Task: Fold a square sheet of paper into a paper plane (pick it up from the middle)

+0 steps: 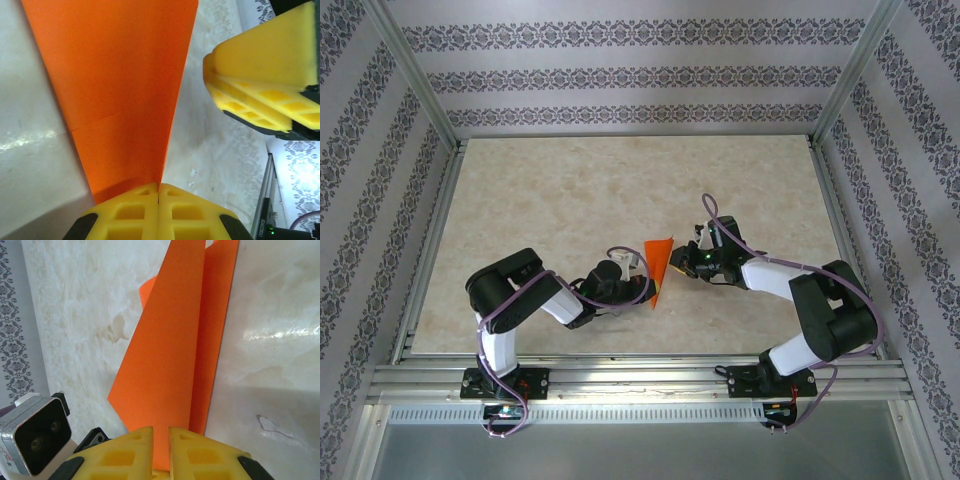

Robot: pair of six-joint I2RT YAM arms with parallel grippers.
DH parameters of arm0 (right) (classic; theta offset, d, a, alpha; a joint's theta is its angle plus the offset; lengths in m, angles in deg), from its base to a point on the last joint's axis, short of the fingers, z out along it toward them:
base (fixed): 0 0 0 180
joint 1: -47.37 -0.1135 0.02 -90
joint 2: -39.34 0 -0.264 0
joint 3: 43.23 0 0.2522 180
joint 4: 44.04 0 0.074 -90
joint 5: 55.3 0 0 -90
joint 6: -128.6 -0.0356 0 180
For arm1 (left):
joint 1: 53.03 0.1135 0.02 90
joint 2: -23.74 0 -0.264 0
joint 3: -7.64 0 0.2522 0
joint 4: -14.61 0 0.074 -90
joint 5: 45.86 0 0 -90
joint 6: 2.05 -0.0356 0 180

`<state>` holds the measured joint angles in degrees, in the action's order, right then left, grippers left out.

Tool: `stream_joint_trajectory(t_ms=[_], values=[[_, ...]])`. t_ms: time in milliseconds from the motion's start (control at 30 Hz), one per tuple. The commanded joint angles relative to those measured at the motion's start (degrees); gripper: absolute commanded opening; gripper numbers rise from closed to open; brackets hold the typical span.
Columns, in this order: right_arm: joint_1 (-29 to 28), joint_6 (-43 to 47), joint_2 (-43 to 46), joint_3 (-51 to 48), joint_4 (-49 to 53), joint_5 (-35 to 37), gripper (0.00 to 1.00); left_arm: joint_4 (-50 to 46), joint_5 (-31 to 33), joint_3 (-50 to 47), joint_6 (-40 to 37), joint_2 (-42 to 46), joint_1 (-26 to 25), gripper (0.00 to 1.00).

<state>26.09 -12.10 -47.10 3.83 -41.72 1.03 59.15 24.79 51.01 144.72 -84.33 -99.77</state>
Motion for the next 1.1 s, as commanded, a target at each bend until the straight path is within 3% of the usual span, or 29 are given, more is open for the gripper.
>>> stream_joint_trajectory(t_ms=[0, 467, 1067], values=[[-0.5, 1.7, 1.1, -1.5, -4.1, 1.6, 0.16, 4.7, -1.3, -0.1, 1.9, -0.8, 0.8, 0.00], [-1.0, -0.2, -2.9, -1.2, -12.5, -5.9, 0.14, 9.1, -0.3, -1.3, 8.1, -3.6, 1.1, 0.00], [-1.4, 0.0, -8.1, 1.2, -13.3, -7.9, 0.14, 9.9, 1.2, -2.8, 12.8, -4.8, 1.1, 0.00]])
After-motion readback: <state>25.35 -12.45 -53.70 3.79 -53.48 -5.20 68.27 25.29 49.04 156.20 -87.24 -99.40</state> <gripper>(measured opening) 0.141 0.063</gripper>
